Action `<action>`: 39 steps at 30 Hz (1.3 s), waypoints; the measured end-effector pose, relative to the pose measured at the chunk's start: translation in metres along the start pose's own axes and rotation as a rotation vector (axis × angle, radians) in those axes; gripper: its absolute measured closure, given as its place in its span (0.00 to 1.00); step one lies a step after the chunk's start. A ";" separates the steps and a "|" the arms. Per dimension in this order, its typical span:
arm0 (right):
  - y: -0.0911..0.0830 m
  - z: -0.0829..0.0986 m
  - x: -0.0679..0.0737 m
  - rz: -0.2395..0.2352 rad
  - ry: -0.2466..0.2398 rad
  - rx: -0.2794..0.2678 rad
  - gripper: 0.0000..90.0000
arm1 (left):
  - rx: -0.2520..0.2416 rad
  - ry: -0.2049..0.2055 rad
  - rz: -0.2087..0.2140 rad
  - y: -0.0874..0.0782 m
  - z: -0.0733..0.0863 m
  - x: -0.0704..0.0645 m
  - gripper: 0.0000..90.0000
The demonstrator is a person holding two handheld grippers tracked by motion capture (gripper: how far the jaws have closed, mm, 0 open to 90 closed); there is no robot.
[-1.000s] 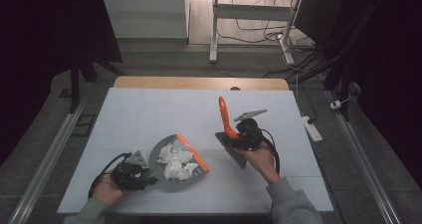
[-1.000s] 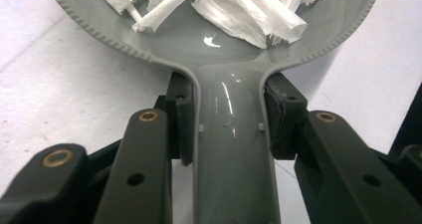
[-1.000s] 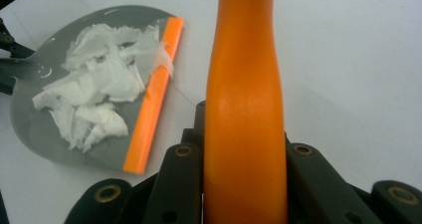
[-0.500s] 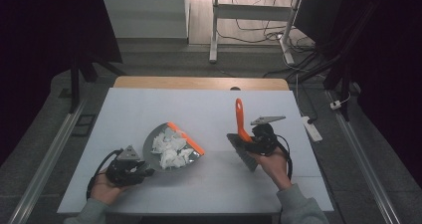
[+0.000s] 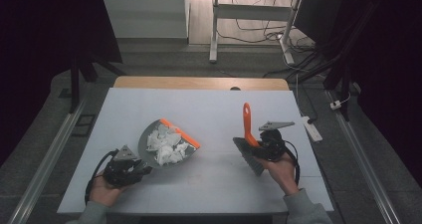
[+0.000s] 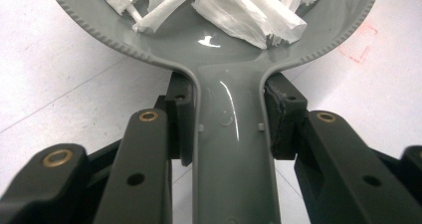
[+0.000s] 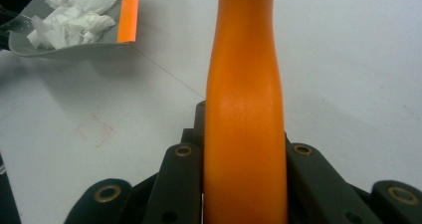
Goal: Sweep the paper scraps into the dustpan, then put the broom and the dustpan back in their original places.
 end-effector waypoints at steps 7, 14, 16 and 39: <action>-0.004 0.005 0.001 -0.016 0.011 -0.004 0.85 | -0.007 -0.054 -0.025 -0.001 -0.001 0.001 0.69; -0.006 0.010 0.003 -0.054 0.022 -0.005 0.85 | -0.008 -0.121 -0.079 -0.001 0.001 0.005 0.69; -0.006 0.013 0.003 -0.068 0.029 -0.002 0.85 | -0.010 -0.143 -0.105 -0.001 0.002 0.008 0.69; 0.005 0.030 -0.001 -0.215 0.167 0.065 0.85 | -0.011 -0.353 -0.256 0.020 -0.004 0.036 0.69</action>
Point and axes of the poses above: each handheld gripper's, and its own axes: y roughly forward along the jaws, z roughly out of its underside, x roughly to its left, the point moved 9 cm from there along y, roughly forward along the jaws, and after that the axes turned 5 degrees about -y, right-handed, at the moved point
